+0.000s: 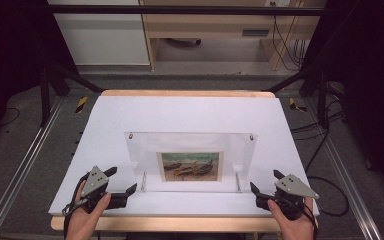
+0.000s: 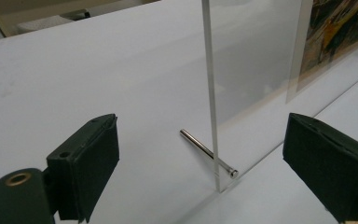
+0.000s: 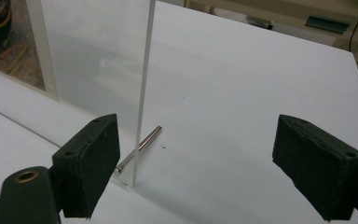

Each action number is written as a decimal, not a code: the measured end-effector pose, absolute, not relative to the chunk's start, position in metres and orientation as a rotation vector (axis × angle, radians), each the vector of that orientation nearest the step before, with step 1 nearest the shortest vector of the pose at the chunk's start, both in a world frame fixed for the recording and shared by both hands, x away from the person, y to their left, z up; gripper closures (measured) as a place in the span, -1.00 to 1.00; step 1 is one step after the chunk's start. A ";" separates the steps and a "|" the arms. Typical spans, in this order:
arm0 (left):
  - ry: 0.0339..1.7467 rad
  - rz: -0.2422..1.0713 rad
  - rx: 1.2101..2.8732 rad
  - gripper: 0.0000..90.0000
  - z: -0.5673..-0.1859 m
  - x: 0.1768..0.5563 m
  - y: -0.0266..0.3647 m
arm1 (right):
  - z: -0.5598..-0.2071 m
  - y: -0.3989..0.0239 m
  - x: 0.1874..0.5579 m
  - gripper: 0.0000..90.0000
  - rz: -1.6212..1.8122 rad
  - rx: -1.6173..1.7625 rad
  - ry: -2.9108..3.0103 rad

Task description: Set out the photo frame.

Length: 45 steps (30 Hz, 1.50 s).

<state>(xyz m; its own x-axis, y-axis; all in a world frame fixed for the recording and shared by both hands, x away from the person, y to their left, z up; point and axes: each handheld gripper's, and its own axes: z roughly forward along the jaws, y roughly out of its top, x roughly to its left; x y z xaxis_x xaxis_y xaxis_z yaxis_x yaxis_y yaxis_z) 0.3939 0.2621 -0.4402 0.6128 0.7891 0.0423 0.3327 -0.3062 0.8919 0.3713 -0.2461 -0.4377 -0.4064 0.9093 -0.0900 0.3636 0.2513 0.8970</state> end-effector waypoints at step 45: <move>1.159 0.725 1.852 -0.78 -0.462 0.458 0.296 | -0.464 -0.272 0.429 -0.70 0.883 1.419 1.838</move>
<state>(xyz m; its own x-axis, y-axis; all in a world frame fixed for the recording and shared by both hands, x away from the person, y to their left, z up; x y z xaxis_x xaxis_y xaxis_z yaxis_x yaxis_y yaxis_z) 0.4579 0.2958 -0.4622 0.4119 0.9099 0.0482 0.4411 -0.2454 0.8633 0.4285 -0.2717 -0.4637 -0.2070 0.9743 -0.0884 0.5402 0.1891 0.8200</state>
